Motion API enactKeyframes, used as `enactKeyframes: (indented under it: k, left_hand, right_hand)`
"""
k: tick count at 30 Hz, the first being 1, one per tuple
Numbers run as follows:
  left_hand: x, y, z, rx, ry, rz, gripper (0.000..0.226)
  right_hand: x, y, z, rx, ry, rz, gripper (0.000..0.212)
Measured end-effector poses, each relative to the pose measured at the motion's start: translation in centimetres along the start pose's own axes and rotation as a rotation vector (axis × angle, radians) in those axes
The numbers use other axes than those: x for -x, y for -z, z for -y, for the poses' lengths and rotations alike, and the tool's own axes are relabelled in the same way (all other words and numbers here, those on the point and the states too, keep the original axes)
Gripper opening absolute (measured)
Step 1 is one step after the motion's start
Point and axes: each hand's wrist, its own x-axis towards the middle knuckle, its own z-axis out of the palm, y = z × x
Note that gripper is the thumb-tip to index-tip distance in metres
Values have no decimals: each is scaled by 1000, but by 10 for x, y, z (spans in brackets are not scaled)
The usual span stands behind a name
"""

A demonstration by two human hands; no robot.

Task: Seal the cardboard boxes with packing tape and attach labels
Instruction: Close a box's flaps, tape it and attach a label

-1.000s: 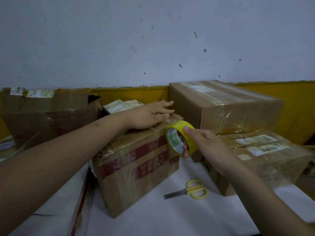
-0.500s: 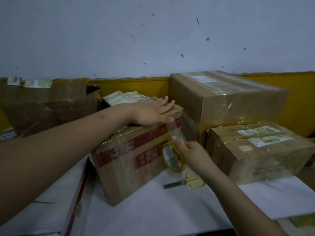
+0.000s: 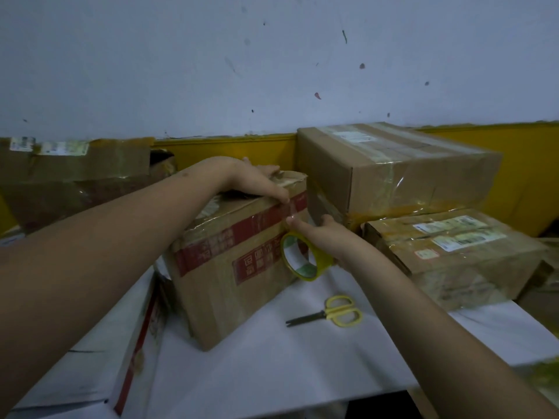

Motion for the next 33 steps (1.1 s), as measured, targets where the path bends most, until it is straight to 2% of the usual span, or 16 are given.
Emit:
enactKeyframes:
  k: [4,8,10,14,16,18,24,26,27,28,30,31,32,33]
  left_hand:
    - [-10,12,9,90,2,18,105]
    - [-4,21,22,299,-51,-60,73]
    - [1,25,36,456,-32,-31,59]
    - [17,19,67,799,43,62,66]
    - [26,0,72,954,46,53,59]
    - [31,-26,74,1060,76,82,48]
    - [37,-74,90,1225,188,182,40]
    - [38,-77,98,1205,198,179,45]
    - [37,-77,99,1144,212,189,51]
    - [36,-78,98,1011,223,138,47]
    - [26,-81,94,702,203,-132,24]
    - [16,-82,94,546,143,-304,25]
    - [8,-85,92,443,81,-399,18]
    - [-1,-89,90,384,31,-415,21]
  right_hand:
    - [-2,-5,-22,-194,118,-42,106]
    - [10,-6,-48,-337,423,-131,76]
    - [14,0,-48,-388,553,-174,66]
    - [14,11,-28,-381,704,-272,48]
    - [8,10,-19,-266,697,-380,33]
    - [1,5,-13,-179,637,-404,19]
    - [-11,-9,-2,-36,480,-182,25]
    - [-12,-15,7,61,492,-112,28]
    - [-12,-19,12,118,501,-83,30]
    - [-12,-24,15,165,514,-72,34]
    - [-14,-30,19,209,523,-96,40]
    - [-15,-31,19,206,523,-110,40]
    - [-15,-30,19,199,524,-115,39]
    - [-14,-29,19,201,525,-113,39]
